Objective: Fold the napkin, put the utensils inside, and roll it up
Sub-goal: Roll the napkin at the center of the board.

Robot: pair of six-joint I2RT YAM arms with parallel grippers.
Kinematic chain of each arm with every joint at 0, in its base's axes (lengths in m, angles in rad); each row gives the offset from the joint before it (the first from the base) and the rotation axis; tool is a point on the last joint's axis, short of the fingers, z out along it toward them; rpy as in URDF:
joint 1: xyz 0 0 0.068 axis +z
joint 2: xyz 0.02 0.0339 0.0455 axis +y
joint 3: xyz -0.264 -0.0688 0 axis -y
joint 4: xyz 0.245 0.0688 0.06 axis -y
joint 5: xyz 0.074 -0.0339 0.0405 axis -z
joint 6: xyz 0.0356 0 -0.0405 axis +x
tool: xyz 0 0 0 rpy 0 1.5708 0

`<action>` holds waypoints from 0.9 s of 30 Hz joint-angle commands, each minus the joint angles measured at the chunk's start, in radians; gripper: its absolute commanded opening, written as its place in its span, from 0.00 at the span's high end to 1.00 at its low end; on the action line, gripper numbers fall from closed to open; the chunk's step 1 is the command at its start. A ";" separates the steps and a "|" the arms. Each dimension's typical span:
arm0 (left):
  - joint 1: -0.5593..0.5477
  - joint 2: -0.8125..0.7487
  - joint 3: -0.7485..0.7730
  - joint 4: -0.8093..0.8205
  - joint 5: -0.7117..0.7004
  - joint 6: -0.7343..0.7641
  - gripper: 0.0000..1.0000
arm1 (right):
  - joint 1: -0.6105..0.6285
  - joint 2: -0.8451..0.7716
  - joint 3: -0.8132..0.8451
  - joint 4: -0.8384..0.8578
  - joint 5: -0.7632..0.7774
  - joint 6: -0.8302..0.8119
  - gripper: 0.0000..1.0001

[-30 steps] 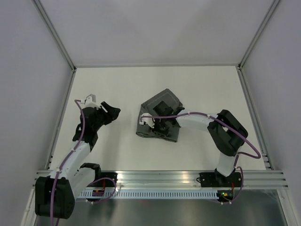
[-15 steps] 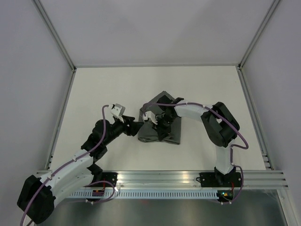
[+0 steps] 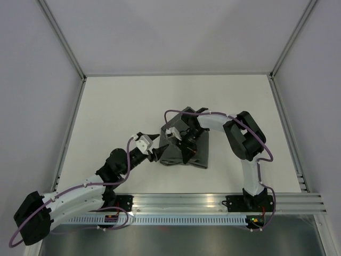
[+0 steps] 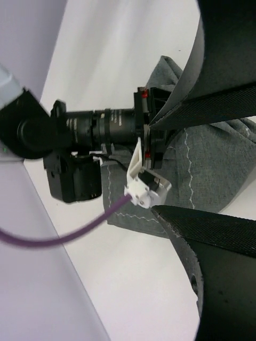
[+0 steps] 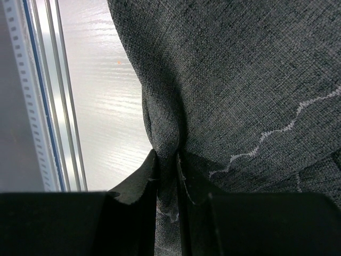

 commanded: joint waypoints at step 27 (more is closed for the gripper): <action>-0.392 0.629 0.304 -0.236 -0.089 0.477 0.34 | -0.081 0.191 0.081 -0.161 0.029 -0.122 1.00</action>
